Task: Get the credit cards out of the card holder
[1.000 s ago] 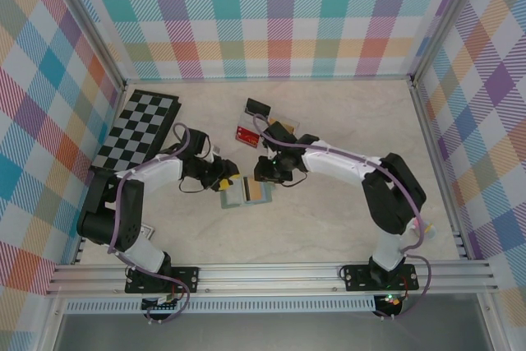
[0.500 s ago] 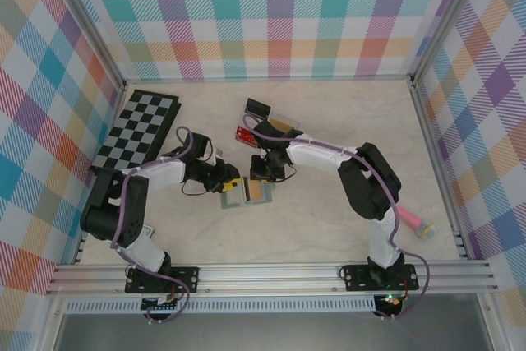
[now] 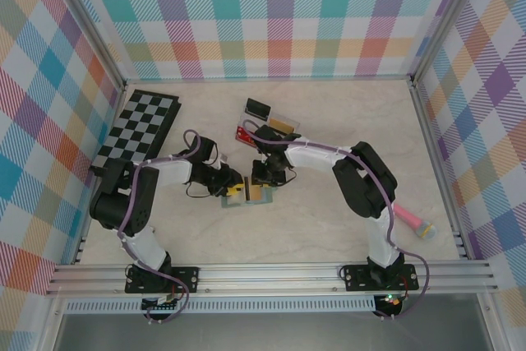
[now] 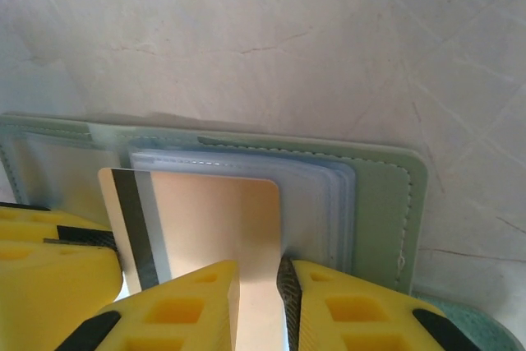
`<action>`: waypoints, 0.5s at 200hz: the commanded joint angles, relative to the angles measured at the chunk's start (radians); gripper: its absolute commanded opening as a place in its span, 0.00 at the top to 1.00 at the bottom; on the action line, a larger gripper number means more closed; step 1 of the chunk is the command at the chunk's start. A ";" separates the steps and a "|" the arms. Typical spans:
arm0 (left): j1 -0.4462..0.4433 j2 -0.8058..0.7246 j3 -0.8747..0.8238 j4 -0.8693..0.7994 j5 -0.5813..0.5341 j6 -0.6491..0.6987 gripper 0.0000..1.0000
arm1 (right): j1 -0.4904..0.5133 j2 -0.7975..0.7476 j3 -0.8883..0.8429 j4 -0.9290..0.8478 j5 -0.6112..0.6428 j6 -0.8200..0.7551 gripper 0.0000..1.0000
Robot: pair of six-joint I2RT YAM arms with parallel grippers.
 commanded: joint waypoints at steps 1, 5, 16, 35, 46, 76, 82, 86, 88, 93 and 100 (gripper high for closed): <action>-0.014 0.029 0.028 0.012 0.026 0.034 0.78 | 0.000 -0.004 -0.033 -0.010 -0.006 -0.009 0.76; -0.014 0.033 0.033 0.012 0.029 0.035 0.78 | 0.000 -0.004 -0.035 -0.009 -0.004 -0.007 0.76; -0.015 0.043 0.039 0.018 0.044 0.039 0.80 | 0.001 -0.005 -0.042 -0.006 -0.011 -0.002 0.76; -0.015 0.047 0.033 0.026 0.050 0.054 0.81 | 0.001 -0.002 -0.051 0.002 -0.012 0.005 0.76; -0.016 0.050 0.032 0.024 0.051 0.062 0.82 | 0.001 -0.004 -0.056 0.000 -0.002 0.009 0.76; -0.015 0.051 0.037 0.010 0.055 0.083 0.83 | 0.001 -0.004 -0.052 -0.008 0.006 0.013 0.76; -0.014 0.052 0.041 0.007 0.055 0.086 0.83 | 0.000 -0.004 -0.051 -0.011 0.009 0.012 0.76; -0.015 0.052 0.042 0.005 0.052 0.088 0.83 | 0.001 -0.004 -0.052 -0.013 0.010 0.012 0.76; -0.015 0.052 0.042 0.005 0.053 0.088 0.83 | 0.001 -0.004 -0.052 -0.014 0.011 0.013 0.76; -0.014 0.052 0.043 0.006 0.052 0.089 0.84 | 0.000 -0.002 -0.050 -0.015 0.011 0.012 0.76; -0.015 0.050 0.044 0.008 0.054 0.089 0.84 | 0.001 -0.002 -0.050 -0.015 0.011 0.012 0.76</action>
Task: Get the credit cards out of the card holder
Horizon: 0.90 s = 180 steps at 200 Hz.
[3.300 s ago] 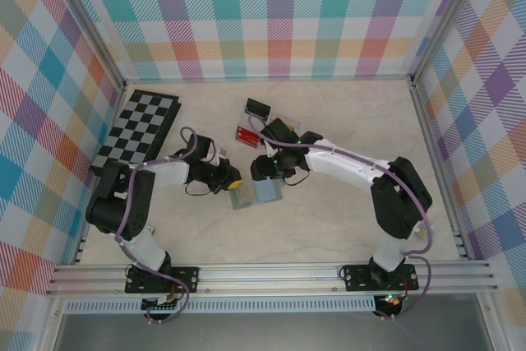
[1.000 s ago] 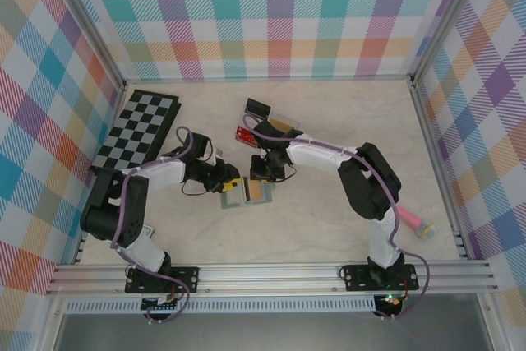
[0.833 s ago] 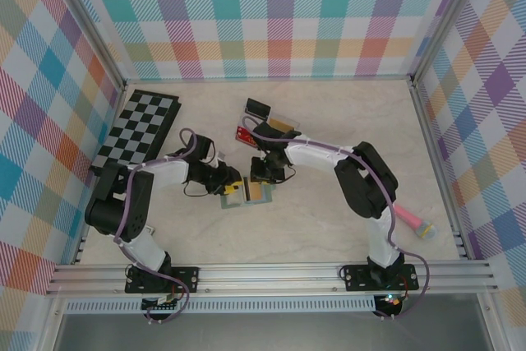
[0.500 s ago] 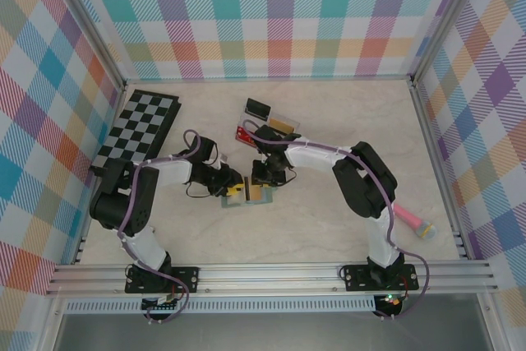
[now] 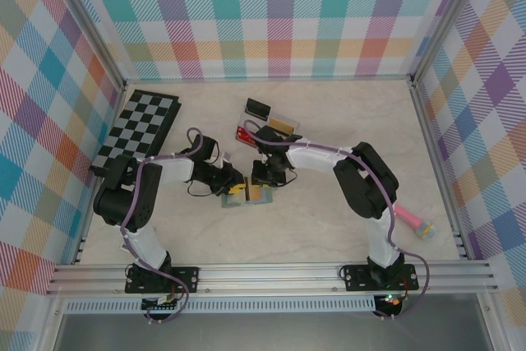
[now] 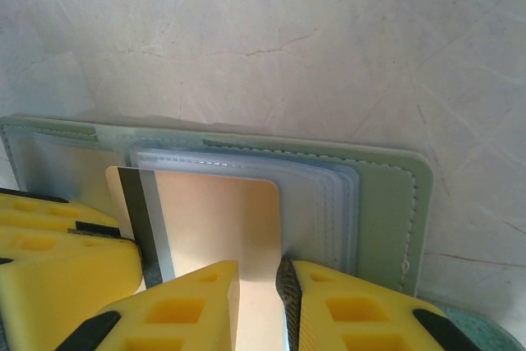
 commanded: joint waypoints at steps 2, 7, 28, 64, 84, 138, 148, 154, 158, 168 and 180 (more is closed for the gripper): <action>-0.014 0.016 0.023 -0.009 0.016 0.032 0.84 | 0.002 0.009 -0.025 -0.050 0.015 0.004 0.76; -0.015 0.014 0.024 -0.006 0.017 0.032 0.84 | 0.002 0.009 -0.026 -0.051 0.015 0.005 0.77; -0.014 0.008 0.024 -0.006 0.015 0.036 0.89 | 0.001 0.005 -0.030 -0.054 0.018 0.007 0.76; -0.014 0.000 0.041 -0.070 -0.042 0.078 0.95 | 0.001 -0.009 -0.041 -0.055 0.030 0.013 0.76; -0.014 -0.021 0.046 -0.103 -0.073 0.098 0.98 | 0.001 -0.022 -0.049 -0.066 0.048 0.004 0.76; -0.014 -0.100 0.075 -0.262 -0.186 0.167 1.00 | -0.002 -0.046 -0.075 -0.052 0.039 -0.002 0.76; -0.014 -0.120 0.076 -0.281 -0.212 0.172 1.00 | -0.002 -0.057 -0.081 -0.035 0.028 -0.006 0.76; -0.013 -0.132 0.076 -0.290 -0.227 0.172 1.00 | -0.002 -0.068 -0.089 -0.013 0.012 -0.012 0.76; -0.014 -0.138 0.076 -0.292 -0.233 0.172 1.00 | -0.003 -0.077 -0.095 0.001 0.003 -0.013 0.75; -0.014 -0.150 0.077 -0.304 -0.242 0.175 1.00 | -0.003 -0.106 -0.107 0.033 -0.015 -0.018 0.75; -0.014 -0.165 0.085 -0.325 -0.263 0.182 1.00 | -0.004 -0.146 -0.119 0.069 -0.040 -0.026 0.73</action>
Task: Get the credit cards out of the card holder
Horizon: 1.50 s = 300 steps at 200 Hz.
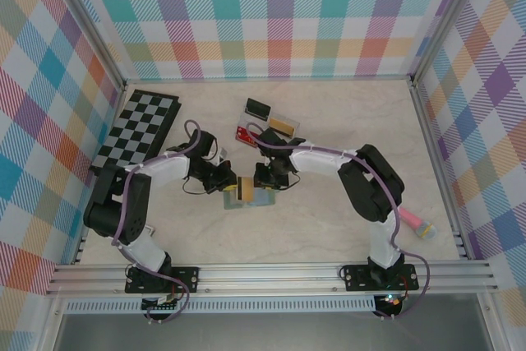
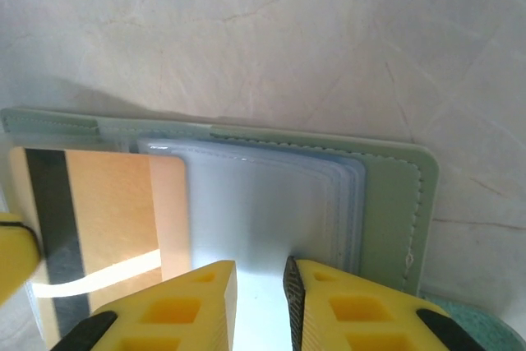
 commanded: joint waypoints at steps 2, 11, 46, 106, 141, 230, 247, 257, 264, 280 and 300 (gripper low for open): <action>-0.005 -0.049 0.028 -0.091 -0.083 0.035 1.00 | -0.004 -0.090 -0.039 0.038 -0.055 -0.026 0.73; -0.003 -0.062 0.035 -0.104 -0.097 0.037 1.00 | -0.005 -0.126 -0.053 0.072 -0.079 -0.029 0.70; 0.000 -0.142 0.059 -0.118 -0.120 0.028 1.00 | -0.021 -0.276 -0.145 0.252 -0.202 -0.018 0.54; 0.002 -0.282 0.094 -0.025 -0.075 -0.074 1.00 | -0.114 -0.396 -0.277 0.537 -0.390 0.169 0.36; 0.008 -0.338 0.104 0.154 0.043 -0.228 1.00 | -0.186 -0.427 -0.351 0.670 -0.453 0.313 0.33; 0.008 -0.333 0.045 0.480 0.149 -0.504 1.00 | -0.229 -0.401 -0.396 1.007 -0.535 0.538 0.39; 0.009 -0.330 0.042 0.485 0.154 -0.514 1.00 | -0.230 -0.409 -0.403 1.027 -0.535 0.547 0.43; 0.011 -0.330 0.043 0.483 0.157 -0.516 1.00 | -0.230 -0.413 -0.406 1.035 -0.535 0.546 0.46; 0.014 -0.330 0.039 0.480 0.157 -0.515 1.00 | -0.229 -0.416 -0.409 1.043 -0.533 0.548 0.47; 0.022 -0.331 0.028 0.489 0.156 -0.526 1.00 | -0.230 -0.424 -0.420 1.056 -0.522 0.554 0.50; 0.028 -0.328 0.016 0.497 0.165 -0.535 1.00 | -0.231 -0.432 -0.429 1.076 -0.512 0.564 0.55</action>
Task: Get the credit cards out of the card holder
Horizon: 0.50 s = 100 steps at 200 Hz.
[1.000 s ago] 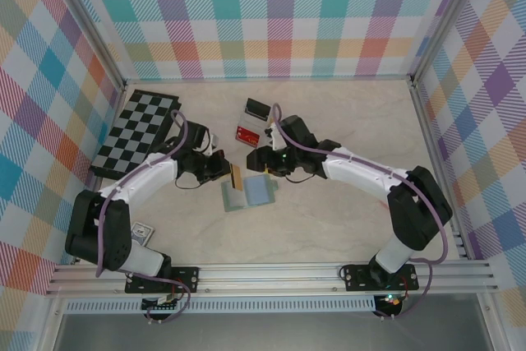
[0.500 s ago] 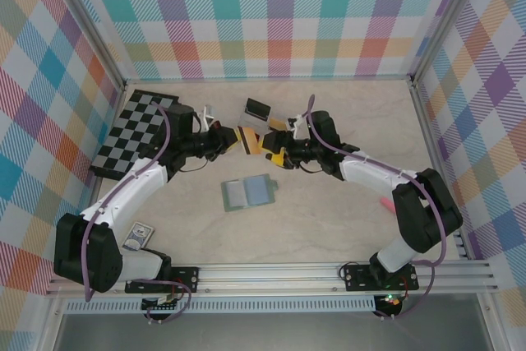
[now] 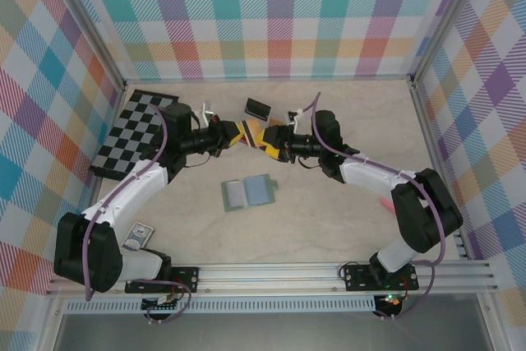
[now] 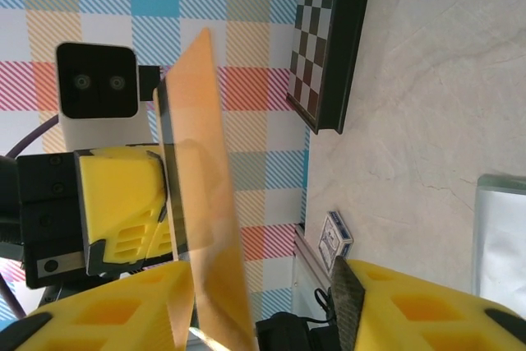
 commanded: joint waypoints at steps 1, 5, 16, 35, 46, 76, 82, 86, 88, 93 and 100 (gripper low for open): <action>0.014 0.005 -0.027 0.044 0.030 -0.026 1.00 | -0.007 -0.034 -0.016 0.081 -0.002 0.021 0.56; 0.015 0.005 -0.030 0.044 0.030 -0.027 1.00 | -0.007 -0.034 -0.016 0.085 0.000 0.024 0.56; 0.016 0.005 -0.034 0.044 0.030 -0.026 1.00 | -0.007 -0.035 -0.019 0.100 0.002 0.031 0.60; 0.019 -0.001 -0.041 0.044 0.031 -0.025 1.00 | -0.007 -0.037 -0.018 0.103 -0.001 0.031 0.63; 0.020 -0.002 -0.041 0.041 0.032 -0.023 1.00 | -0.007 -0.035 -0.015 0.104 -0.005 0.031 0.65; 0.022 0.000 -0.044 0.043 0.034 -0.029 1.00 | -0.007 -0.033 -0.012 0.099 -0.007 0.029 0.71; 0.023 -0.001 -0.043 0.041 0.035 -0.030 1.00 | -0.007 -0.031 -0.012 0.099 -0.008 0.029 0.73; 0.023 -0.001 -0.042 0.040 0.035 -0.028 1.00 | -0.007 -0.031 -0.012 0.099 -0.008 0.029 0.74; 0.023 -0.001 -0.043 0.040 0.034 -0.027 1.00 | -0.007 -0.031 -0.011 0.099 -0.008 0.029 0.74; 0.023 0.001 -0.042 0.038 0.036 -0.027 1.00 | -0.006 -0.030 -0.010 0.098 -0.009 0.027 0.77; 0.023 0.001 -0.041 0.035 0.036 -0.027 1.00 | -0.007 -0.030 -0.009 0.091 -0.009 0.023 0.80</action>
